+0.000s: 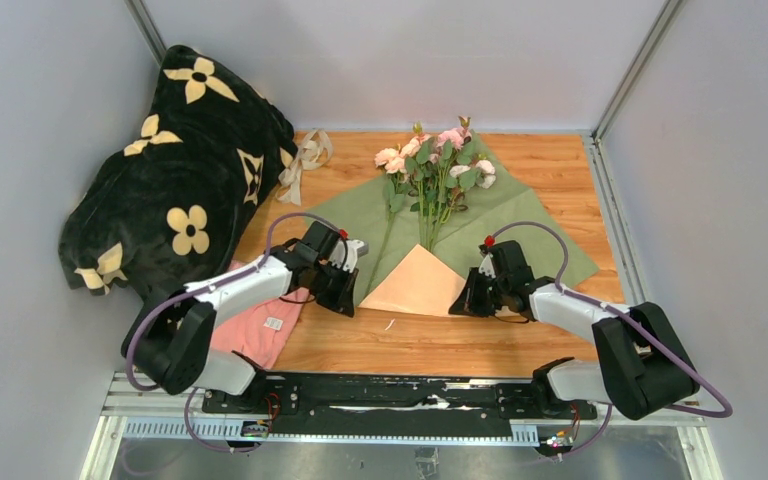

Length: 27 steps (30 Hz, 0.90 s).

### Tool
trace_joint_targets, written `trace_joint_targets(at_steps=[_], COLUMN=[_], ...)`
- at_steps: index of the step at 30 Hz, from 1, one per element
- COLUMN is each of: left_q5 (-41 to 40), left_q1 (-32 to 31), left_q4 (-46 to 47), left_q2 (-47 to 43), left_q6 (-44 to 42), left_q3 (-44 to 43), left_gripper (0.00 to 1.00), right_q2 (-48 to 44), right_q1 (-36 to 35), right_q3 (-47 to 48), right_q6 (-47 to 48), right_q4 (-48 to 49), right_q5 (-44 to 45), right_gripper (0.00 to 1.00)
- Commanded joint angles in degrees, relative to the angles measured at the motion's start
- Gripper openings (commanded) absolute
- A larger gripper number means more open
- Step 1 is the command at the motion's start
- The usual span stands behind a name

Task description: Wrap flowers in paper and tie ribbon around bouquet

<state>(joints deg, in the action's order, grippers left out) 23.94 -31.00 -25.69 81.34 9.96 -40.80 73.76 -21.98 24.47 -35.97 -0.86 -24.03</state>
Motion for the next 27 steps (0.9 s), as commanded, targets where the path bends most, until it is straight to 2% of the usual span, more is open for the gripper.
trace_joint_targets(at_steps=[1,3,6,9,12,19,27], left_q5=[3.9,-0.6,-4.9,-6.9,-5.3,-5.8,-2.0], left_q1=[-1.3,0.6,2.7,2.8,2.5,-2.2,-5.5], left_q4=[-2.9,-4.5,-1.6,1.0,2.7,6.3,6.7], left_q2=[-1.9,2.2,9.9,18.0,25.4,30.5,36.4], left_q6=[-1.7,-2.3,-0.9,-0.3,1.2,1.1,1.5], left_q3=[-5.9,-11.4,-17.2,-21.3,-25.3,-26.9,-33.6], left_gripper=[0.0,0.0,0.0,0.0,0.0,0.0,0.0], right_q2=[2.9,3.0,2.5,1.8,1.2,0.2,1.2], right_q1=[1.7,1.7,1.7,1.7,1.7,1.7,1.8], right_q3=[-2.9,-2.8,-3.1,-3.3,-3.7,-4.1,-3.6], right_q6=[4.0,4.3,4.2,4.2,4.2,4.0,4.0], right_q4=[-8.1,-8.0,-7.6,-7.7,-7.7,-7.8,-7.7], right_q5=[9.5,9.1,9.0,9.1,9.0,9.3,9.2], right_gripper=[0.0,0.0,0.0,0.0,0.0,0.0,0.0])
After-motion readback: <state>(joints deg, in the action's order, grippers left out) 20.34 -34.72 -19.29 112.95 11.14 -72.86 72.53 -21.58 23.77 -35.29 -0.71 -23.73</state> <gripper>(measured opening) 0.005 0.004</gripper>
